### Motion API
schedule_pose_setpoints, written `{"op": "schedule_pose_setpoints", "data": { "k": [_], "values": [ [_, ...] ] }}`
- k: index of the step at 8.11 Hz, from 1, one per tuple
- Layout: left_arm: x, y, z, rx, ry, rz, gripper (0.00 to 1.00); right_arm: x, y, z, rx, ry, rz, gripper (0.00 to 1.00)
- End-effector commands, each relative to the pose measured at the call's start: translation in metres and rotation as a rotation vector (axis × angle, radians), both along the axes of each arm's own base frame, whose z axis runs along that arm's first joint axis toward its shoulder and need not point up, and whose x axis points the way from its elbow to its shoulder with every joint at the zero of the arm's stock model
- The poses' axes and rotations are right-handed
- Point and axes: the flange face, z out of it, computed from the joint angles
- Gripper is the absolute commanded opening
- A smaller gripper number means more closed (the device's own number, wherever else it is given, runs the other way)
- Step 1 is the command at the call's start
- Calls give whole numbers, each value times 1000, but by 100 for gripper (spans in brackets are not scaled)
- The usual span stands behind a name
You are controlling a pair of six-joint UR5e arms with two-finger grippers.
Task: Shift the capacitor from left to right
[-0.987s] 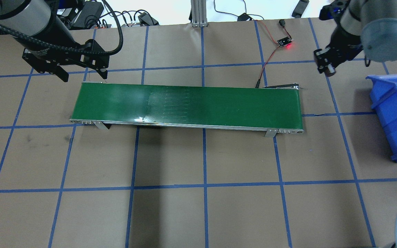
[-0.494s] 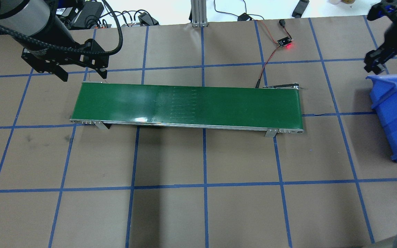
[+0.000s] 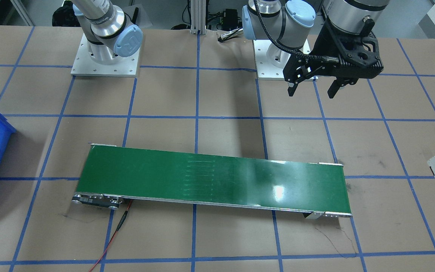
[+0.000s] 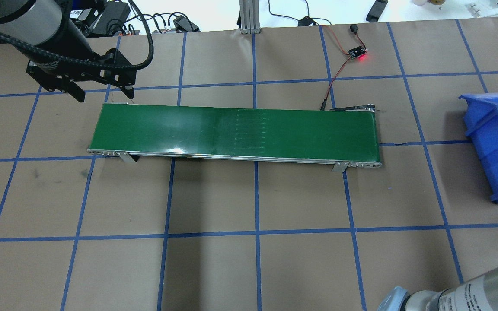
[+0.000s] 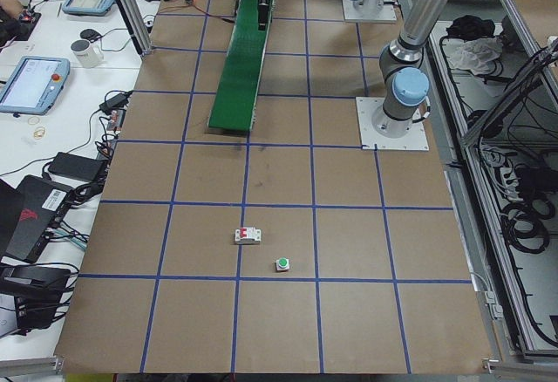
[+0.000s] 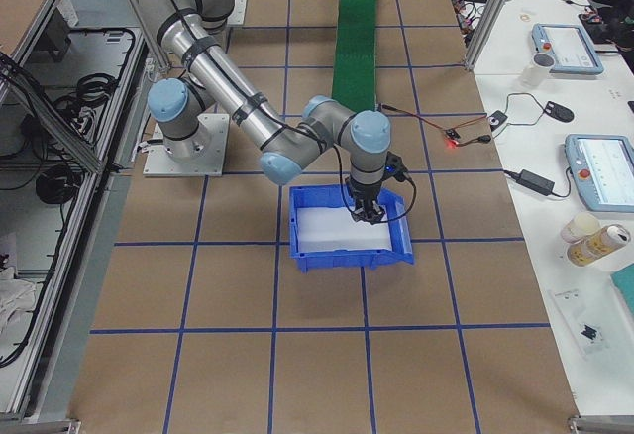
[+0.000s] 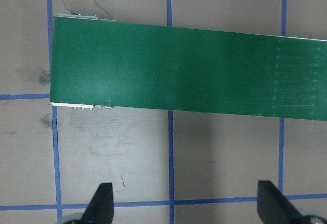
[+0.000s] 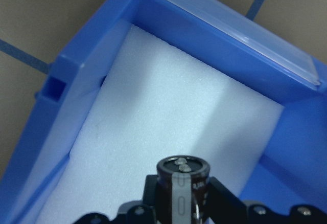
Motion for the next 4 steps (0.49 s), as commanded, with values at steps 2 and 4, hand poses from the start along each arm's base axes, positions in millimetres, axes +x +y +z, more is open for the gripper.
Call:
{"op": "schedule_pose_setpoints", "data": {
  "k": [2, 4],
  "values": [
    [0, 0, -1, 1, 0, 0, 100, -5, -2, -55, -9, -59, -1, 96],
    [0, 0, -1, 1, 0, 0, 100, -5, -4, -20, -66, -28, 3, 100]
  ]
}}
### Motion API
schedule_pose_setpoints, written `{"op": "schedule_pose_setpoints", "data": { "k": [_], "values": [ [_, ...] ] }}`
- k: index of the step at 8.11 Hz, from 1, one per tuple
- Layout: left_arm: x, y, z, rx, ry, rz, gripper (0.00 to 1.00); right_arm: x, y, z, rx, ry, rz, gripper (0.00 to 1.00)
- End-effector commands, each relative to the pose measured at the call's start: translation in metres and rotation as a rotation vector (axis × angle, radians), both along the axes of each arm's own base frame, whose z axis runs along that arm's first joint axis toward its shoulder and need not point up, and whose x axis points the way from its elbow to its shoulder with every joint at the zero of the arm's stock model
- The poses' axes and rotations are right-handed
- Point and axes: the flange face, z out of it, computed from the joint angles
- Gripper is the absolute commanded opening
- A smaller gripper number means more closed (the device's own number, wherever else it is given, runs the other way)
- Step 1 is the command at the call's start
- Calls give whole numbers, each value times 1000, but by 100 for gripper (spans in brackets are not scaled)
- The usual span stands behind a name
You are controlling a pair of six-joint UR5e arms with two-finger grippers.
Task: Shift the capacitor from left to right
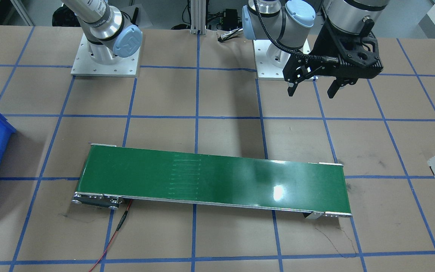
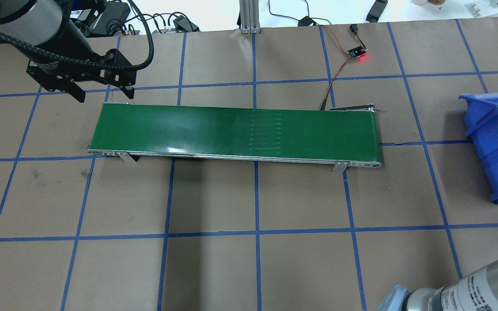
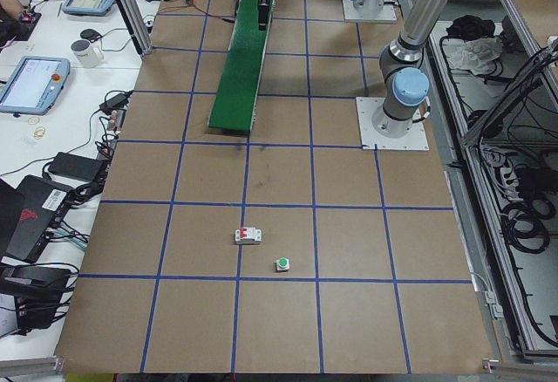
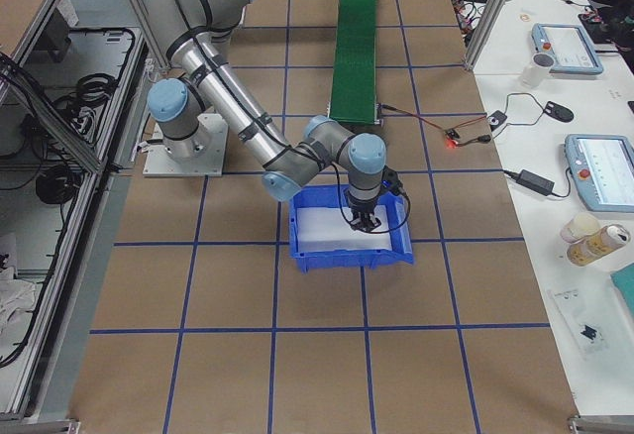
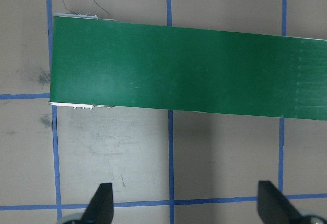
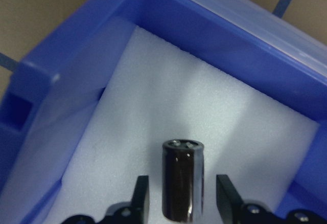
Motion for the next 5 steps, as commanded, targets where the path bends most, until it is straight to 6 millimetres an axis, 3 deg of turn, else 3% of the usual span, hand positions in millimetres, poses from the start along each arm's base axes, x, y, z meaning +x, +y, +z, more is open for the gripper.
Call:
{"op": "schedule_pose_setpoints", "data": {
  "k": [1, 2, 3, 4, 5],
  "values": [
    [0, 0, 0, 0, 0, 0, 100, 11, 2, 72, -96, 65, 1, 100],
    [0, 0, 0, 0, 0, 0, 100, 25, 9, 112, -132, 88, 9, 100],
    [0, 0, 0, 0, 0, 0, 100, 48, 13, 139, -143, 63, 33, 100],
    [0, 0, 1, -1, 0, 0, 100, 103, 23, 180, -139, 17, 36, 100],
    [0, 0, 0, 0, 0, 0, 100, 160, 29, 208, -134, -6, -64, 100]
  ]
}}
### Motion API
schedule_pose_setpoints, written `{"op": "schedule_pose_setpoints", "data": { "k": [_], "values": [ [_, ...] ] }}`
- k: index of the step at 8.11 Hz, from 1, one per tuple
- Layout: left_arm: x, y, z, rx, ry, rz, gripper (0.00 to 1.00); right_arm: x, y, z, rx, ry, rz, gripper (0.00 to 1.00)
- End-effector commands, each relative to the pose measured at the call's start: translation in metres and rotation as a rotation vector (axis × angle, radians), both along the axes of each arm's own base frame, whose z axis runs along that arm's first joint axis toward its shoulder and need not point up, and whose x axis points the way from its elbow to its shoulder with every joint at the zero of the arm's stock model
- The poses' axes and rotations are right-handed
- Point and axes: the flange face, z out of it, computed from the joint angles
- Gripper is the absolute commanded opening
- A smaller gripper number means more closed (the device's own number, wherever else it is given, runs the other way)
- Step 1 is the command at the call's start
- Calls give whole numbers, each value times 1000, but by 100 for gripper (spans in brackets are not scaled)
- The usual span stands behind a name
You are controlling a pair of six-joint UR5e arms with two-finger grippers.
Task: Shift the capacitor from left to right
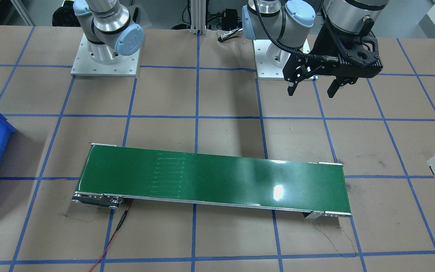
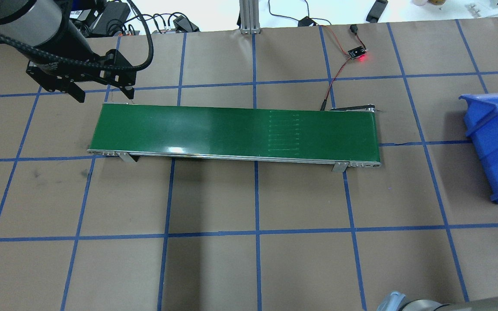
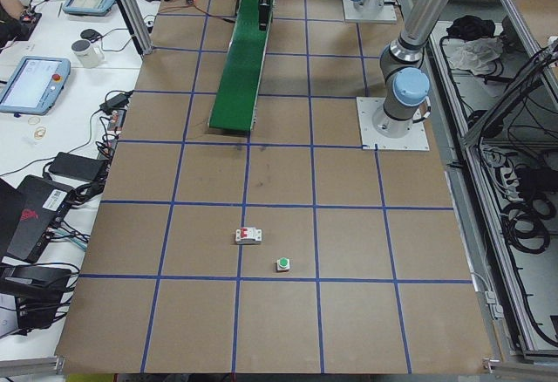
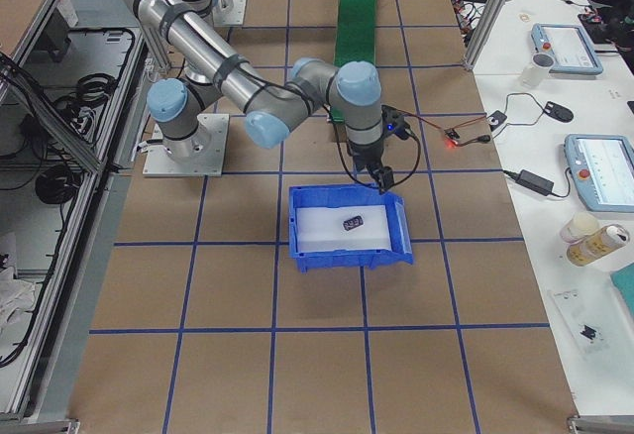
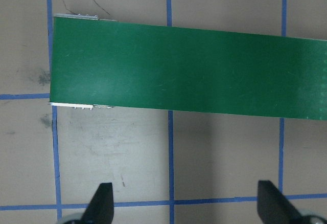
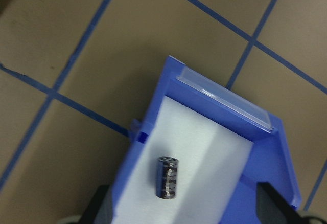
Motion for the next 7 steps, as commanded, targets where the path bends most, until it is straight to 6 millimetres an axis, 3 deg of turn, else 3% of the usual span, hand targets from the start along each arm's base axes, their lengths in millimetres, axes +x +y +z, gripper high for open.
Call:
{"op": "schedule_pose_setpoints", "data": {
  "k": [1, 2, 3, 4, 5, 6, 7],
  "values": [
    [0, 0, 0, 1, -1, 0, 100, 143, 20, 69, 57, -82, -105, 100],
    [0, 0, 0, 1, -1, 0, 100, 194, 19, 84, 81, -125, -178, 100],
    [0, 1, 1, -1, -2, 0, 100, 260, 15, 98, 94, -157, -240, 100],
    [0, 1, 1, -1, -2, 0, 100, 332, 22, 106, 97, -167, -284, 100],
    [0, 0, 1, -3, -2, 0, 100, 388, 34, 104, 107, -173, -342, 100],
    [0, 1, 1, -1, -2, 0, 100, 430, 45, 101, 110, -189, -408, 100],
    [0, 1, 1, -1, 0, -2, 100, 457, 56, 101, 112, -203, -436, 100]
  ]
}}
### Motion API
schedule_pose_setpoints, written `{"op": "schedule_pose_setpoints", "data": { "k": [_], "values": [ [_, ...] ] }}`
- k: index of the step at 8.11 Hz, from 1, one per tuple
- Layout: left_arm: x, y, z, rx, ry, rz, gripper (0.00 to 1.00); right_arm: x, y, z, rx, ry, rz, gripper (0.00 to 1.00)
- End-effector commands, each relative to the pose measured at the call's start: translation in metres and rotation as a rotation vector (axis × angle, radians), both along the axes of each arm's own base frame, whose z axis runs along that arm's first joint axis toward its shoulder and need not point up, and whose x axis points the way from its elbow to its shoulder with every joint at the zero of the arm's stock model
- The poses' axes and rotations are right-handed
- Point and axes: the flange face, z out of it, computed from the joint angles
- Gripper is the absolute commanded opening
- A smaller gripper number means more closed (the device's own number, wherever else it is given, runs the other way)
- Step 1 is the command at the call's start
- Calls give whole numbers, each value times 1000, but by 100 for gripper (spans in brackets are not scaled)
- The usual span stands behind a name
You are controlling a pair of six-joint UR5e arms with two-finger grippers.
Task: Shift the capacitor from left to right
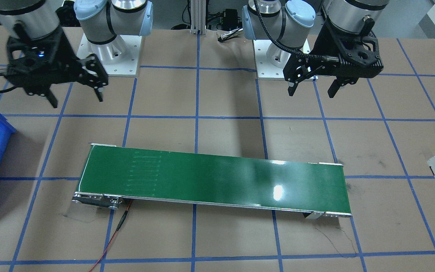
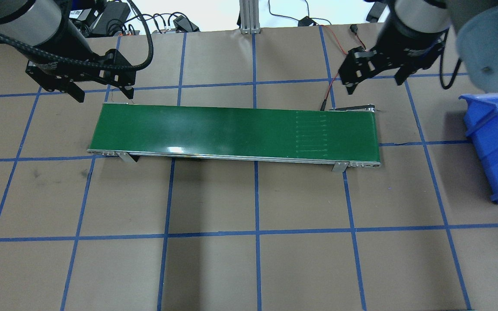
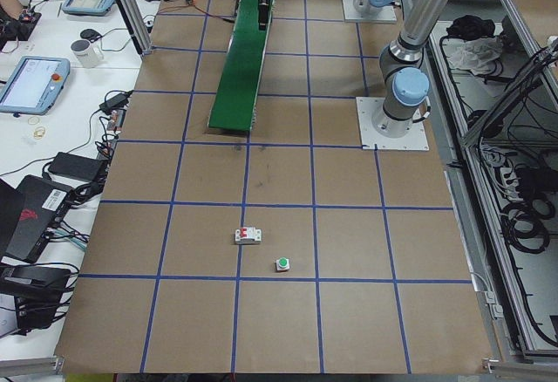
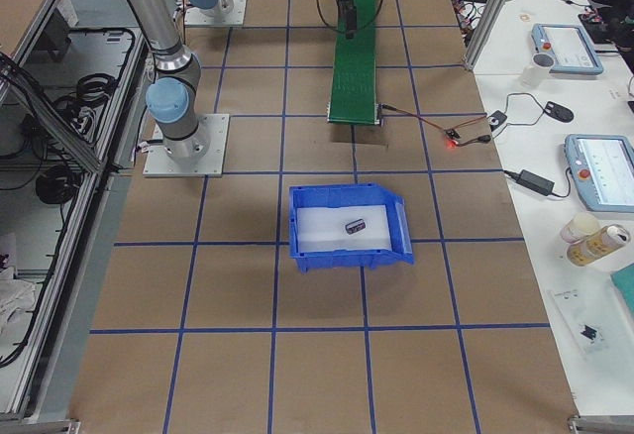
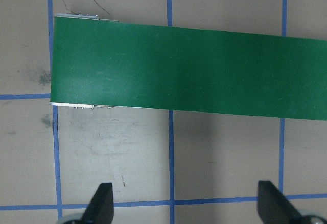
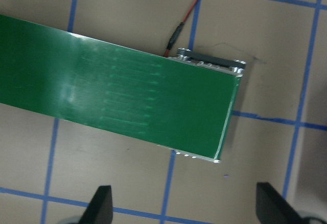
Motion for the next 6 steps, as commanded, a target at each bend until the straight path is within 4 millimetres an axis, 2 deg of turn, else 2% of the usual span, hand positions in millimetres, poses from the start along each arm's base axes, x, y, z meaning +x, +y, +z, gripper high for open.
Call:
{"op": "schedule_pose_setpoints", "data": {
  "k": [1, 6],
  "values": [
    [0, 0, 0, 0, 0, -2, 100, 74, 25, -2, 14, -16, -94, 100],
    [0, 0, 0, 0, 0, -2, 100, 72, 25, 2, -5, -9, -100, 100]
  ]
}}
